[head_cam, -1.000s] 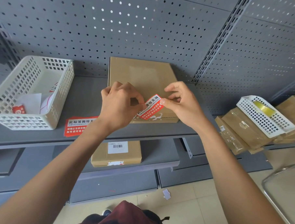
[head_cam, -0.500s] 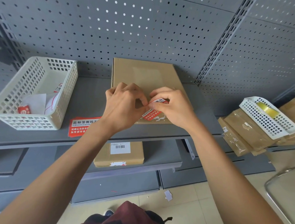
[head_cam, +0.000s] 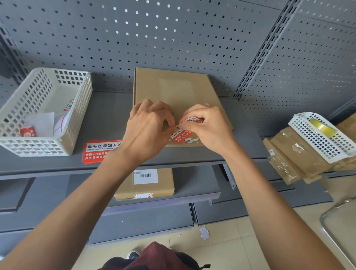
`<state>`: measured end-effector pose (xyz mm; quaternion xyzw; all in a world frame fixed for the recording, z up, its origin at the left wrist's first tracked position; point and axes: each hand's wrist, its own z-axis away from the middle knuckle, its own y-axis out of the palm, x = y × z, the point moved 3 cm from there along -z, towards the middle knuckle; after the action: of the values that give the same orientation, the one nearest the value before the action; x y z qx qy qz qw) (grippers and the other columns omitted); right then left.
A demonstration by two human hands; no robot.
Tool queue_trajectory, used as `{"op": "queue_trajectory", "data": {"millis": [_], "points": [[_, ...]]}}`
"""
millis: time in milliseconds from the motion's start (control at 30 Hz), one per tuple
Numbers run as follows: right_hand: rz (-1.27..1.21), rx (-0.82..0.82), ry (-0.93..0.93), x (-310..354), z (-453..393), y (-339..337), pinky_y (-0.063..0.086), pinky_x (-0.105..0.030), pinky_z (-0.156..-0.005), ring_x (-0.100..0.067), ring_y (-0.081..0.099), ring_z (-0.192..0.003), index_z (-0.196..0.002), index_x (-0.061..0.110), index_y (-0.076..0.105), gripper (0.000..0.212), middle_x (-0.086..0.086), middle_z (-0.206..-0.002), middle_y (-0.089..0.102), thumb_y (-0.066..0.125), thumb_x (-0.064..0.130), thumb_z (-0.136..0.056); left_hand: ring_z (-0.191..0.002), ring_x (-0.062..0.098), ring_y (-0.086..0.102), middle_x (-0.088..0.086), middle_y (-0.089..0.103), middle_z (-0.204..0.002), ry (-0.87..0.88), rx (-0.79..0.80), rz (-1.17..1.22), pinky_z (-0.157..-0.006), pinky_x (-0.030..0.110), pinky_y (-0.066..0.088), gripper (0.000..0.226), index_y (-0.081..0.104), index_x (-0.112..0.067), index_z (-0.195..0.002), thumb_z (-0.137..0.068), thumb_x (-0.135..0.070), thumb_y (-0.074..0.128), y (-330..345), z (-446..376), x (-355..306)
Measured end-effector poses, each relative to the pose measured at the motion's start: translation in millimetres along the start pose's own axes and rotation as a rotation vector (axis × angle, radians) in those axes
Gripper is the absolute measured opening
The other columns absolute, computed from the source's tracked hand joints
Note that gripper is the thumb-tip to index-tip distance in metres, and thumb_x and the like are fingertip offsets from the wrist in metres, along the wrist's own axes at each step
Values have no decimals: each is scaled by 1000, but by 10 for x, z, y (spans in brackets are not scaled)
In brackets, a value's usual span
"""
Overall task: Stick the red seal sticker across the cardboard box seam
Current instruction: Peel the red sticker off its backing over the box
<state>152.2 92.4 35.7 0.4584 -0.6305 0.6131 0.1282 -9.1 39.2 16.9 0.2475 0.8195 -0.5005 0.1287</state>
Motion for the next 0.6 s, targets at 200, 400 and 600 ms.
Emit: {"op": "queue_trajectory", "data": {"millis": [200,400,600], "points": [[-21,15,13,-12,-6,13,40,-20,-87,-14,57,-100,-81,17,80,5,13,-88,69,81,12,-79,-91,29,54,-8,72,-107,-4,-7,-5,-83,32,37,7,72,-22,-79,-80,-25,79,-22,-2,-9],[-39,21,29,-20,5,14,41,-19,-85,-11,56,-97,-81,16,80,4,14,-87,69,80,12,-80,-87,33,55,-6,73,-103,27,-31,-40,-83,35,40,8,72,-19,-77,-79,-27,74,-15,25,-24],[-58,20,35,-46,-6,45,40,-21,-87,-14,55,-98,-81,15,80,6,14,-86,69,79,10,-80,-86,35,58,-5,74,-103,67,-54,-76,-89,42,47,12,73,-19,-75,-76,-31,71,7,69,-17]]}}
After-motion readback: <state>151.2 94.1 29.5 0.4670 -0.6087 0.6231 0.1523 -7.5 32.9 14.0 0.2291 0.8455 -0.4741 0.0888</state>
